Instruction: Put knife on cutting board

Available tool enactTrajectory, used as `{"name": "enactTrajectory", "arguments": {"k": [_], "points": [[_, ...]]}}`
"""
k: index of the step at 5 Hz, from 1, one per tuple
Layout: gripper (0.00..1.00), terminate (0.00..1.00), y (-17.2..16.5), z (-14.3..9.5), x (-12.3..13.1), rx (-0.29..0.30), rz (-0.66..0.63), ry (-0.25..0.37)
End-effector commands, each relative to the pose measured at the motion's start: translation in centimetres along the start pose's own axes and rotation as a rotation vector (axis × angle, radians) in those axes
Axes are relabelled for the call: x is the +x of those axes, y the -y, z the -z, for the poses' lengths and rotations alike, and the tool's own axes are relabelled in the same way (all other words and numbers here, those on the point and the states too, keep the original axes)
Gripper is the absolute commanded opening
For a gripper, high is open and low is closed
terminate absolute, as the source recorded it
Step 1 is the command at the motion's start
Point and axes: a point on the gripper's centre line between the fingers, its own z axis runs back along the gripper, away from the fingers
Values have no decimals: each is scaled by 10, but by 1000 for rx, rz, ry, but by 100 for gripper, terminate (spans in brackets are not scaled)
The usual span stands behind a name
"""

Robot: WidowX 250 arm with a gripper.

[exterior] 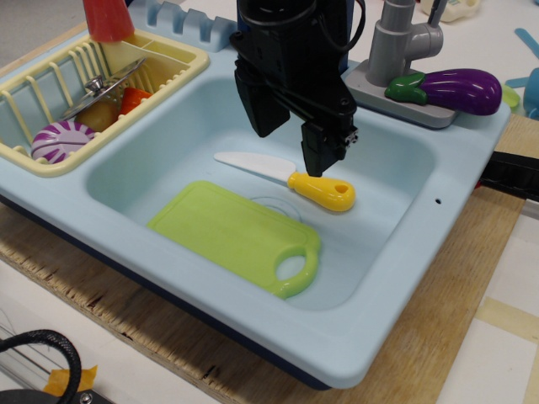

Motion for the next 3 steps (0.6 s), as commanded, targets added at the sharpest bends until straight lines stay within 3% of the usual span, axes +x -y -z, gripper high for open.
{"name": "enactTrajectory", "arguments": {"k": [1,2,3], "points": [[100,0,0,0,0,0,0,0],[100,0,1,1,2,8,155,-36],[100,0,-3,7,7,-16,339,-4]]}}
